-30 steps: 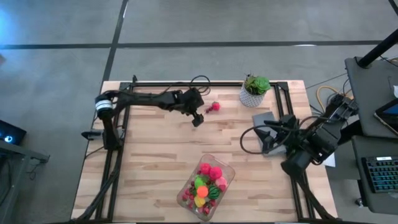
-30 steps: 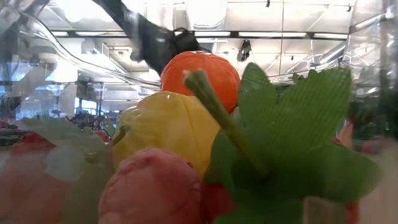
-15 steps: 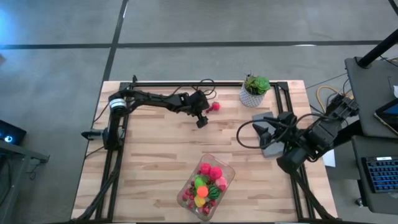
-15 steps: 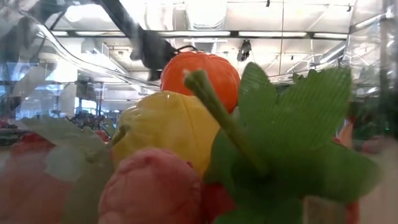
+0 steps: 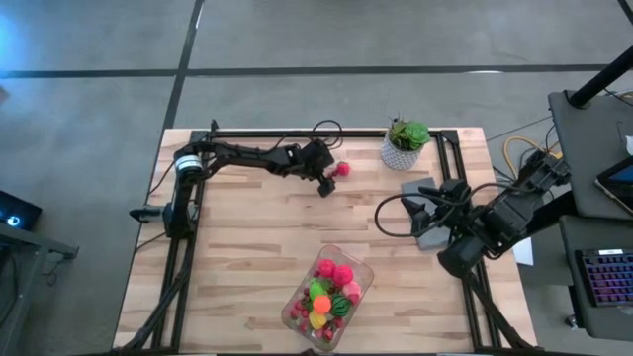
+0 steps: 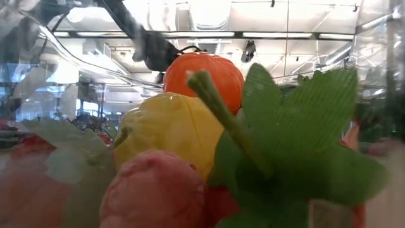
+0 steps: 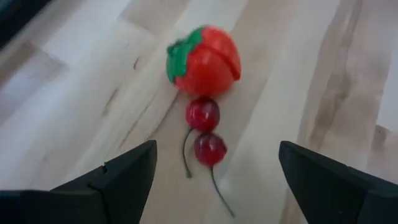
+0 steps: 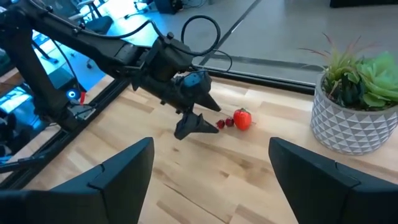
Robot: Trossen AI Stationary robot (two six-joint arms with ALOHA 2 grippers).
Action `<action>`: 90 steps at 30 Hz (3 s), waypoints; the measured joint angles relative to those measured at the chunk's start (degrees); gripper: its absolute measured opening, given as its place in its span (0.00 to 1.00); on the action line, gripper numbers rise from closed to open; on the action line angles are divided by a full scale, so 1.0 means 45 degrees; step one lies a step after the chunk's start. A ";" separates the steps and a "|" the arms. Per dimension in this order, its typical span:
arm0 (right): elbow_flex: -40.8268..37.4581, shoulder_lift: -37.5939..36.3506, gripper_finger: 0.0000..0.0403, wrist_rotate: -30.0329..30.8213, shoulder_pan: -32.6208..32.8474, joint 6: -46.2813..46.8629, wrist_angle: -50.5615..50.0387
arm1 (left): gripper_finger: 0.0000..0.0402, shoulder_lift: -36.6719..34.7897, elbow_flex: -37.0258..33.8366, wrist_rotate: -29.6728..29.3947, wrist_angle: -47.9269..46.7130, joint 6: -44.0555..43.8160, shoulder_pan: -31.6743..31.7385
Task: Pick and placing Produce into tupperware
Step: Put the red cherry into the transparent basket
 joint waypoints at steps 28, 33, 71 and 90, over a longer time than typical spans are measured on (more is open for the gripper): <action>-0.0158 -0.0014 0.77 0.0003 -0.0083 0.0145 -0.0001 | 0.70 0.0826 0.3024 0.1419 -0.4338 0.0232 0.0380; -0.0158 -0.0014 0.77 0.0000 -0.0083 0.0134 0.0003 | 0.70 0.0826 0.2980 0.1457 -0.4493 0.0221 0.0380; 0.0134 -0.0092 0.75 0.1524 -0.0267 0.1240 0.0359 | 0.70 0.0821 0.2966 0.1708 -0.4479 -0.3152 0.0341; 0.0134 -0.0087 0.75 0.1527 -0.0267 -0.1902 0.0434 | 0.70 0.1440 0.2958 0.2517 -0.4711 -0.7358 0.0186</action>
